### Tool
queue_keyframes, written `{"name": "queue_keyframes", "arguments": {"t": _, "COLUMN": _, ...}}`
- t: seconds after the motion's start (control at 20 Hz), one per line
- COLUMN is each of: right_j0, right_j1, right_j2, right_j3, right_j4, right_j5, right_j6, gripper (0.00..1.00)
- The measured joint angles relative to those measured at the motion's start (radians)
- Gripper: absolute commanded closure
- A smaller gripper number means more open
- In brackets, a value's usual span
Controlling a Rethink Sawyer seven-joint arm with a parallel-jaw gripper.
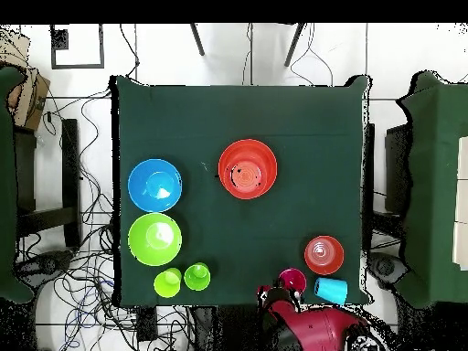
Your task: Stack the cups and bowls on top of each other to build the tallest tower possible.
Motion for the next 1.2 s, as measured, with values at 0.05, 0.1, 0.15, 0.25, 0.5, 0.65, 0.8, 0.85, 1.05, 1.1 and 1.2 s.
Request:
{"name": "queue_keyframes", "arguments": {"t": 0.05, "right_j0": -0.008, "right_j1": -0.017, "right_j2": 0.007, "right_j3": 0.01, "right_j4": 0.0, "right_j5": 0.0, "right_j6": 0.0, "gripper": 1.0}}
{"name": "queue_keyframes", "arguments": {"t": 0.1, "right_j0": -0.014, "right_j1": -0.028, "right_j2": 0.012, "right_j3": 0.016, "right_j4": 0.001, "right_j5": 0.001, "right_j6": 0.0, "gripper": 1.0}}
{"name": "queue_keyframes", "arguments": {"t": 0.15, "right_j0": -0.021, "right_j1": -0.039, "right_j2": 0.018, "right_j3": 0.023, "right_j4": 0.002, "right_j5": 0.003, "right_j6": 0.0, "gripper": 1.0}}
{"name": "queue_keyframes", "arguments": {"t": 0.25, "right_j0": -0.059, "right_j1": -0.096, "right_j2": 0.057, "right_j3": 0.057, "right_j4": 0.013, "right_j5": 0.021, "right_j6": 0.0, "gripper": 1.0}}
{"name": "queue_keyframes", "arguments": {"t": 0.5, "right_j0": -0.111, "right_j1": -0.166, "right_j2": 0.126, "right_j3": 0.093, "right_j4": 0.049, "right_j5": 0.06, "right_j6": 0.0, "gripper": 1.0}}
{"name": "queue_keyframes", "arguments": {"t": 0.65, "right_j0": -0.132, "right_j1": -0.19, "right_j2": 0.17, "right_j3": 0.097, "right_j4": 0.089, "right_j5": 0.082, "right_j6": 0.0, "gripper": 1.0}}
{"name": "queue_keyframes", "arguments": {"t": 0.8, "right_j0": -0.141, "right_j1": -0.202, "right_j2": 0.201, "right_j3": 0.097, "right_j4": 0.126, "right_j5": 0.099, "right_j6": 0.0, "gripper": 1.0}}
{"name": "queue_keyframes", "arguments": {"t": 0.85, "right_j0": -0.142, "right_j1": -0.203, "right_j2": 0.21, "right_j3": 0.097, "right_j4": 0.14, "right_j5": 0.104, "right_j6": 0.0, "gripper": 1.0}}
{"name": "queue_keyframes", "arguments": {"t": 1.05, "right_j0": -0.14, "right_j1": -0.205, "right_j2": 0.243, "right_j3": 0.091, "right_j4": 0.208, "right_j5": 0.135, "right_j6": 0.0, "gripper": 1.0}}
{"name": "queue_keyframes", "arguments": {"t": 1.1, "right_j0": -0.139, "right_j1": -0.205, "right_j2": 0.249, "right_j3": 0.088, "right_j4": 0.223, "right_j5": 0.142, "right_j6": 0.0, "gripper": 1.0}}
{"name": "queue_keyframes", "arguments": {"t": 1.2, "right_j0": -0.128, "right_j1": -0.206, "right_j2": 0.251, "right_j3": 0.075, "right_j4": 0.258, "right_j5": 0.16, "right_j6": 0.0, "gripper": 1.0}}
